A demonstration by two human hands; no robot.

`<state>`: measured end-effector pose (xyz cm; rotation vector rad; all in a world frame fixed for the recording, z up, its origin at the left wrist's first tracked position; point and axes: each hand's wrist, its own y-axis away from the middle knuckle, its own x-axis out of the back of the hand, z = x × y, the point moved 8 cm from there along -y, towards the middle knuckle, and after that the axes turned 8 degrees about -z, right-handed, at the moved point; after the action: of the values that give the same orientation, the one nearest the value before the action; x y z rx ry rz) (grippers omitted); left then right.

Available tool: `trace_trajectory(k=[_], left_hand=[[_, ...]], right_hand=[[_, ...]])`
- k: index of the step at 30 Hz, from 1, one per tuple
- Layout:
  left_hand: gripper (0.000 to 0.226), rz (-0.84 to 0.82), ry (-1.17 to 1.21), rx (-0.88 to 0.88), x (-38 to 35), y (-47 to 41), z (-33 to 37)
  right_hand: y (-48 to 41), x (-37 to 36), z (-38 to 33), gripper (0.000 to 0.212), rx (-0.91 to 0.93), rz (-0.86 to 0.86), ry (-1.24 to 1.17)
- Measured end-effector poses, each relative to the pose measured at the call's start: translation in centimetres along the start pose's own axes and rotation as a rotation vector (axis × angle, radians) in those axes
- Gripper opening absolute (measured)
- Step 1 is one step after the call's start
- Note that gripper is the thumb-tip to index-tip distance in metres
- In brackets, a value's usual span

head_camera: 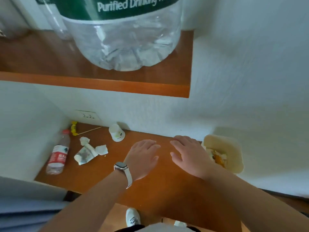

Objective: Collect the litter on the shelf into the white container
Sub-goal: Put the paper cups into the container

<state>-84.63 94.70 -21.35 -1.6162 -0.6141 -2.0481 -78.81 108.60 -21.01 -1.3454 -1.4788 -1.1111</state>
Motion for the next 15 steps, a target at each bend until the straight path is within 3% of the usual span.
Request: trace_trajectory(k=[15], left_hand=[[0.050,-0.122,0.008,0.361,-2.5,10.4,-18.6]], right_hand=[[-10.4,-7.3,-13.2,0.054,0.166,-0.278,0.202]])
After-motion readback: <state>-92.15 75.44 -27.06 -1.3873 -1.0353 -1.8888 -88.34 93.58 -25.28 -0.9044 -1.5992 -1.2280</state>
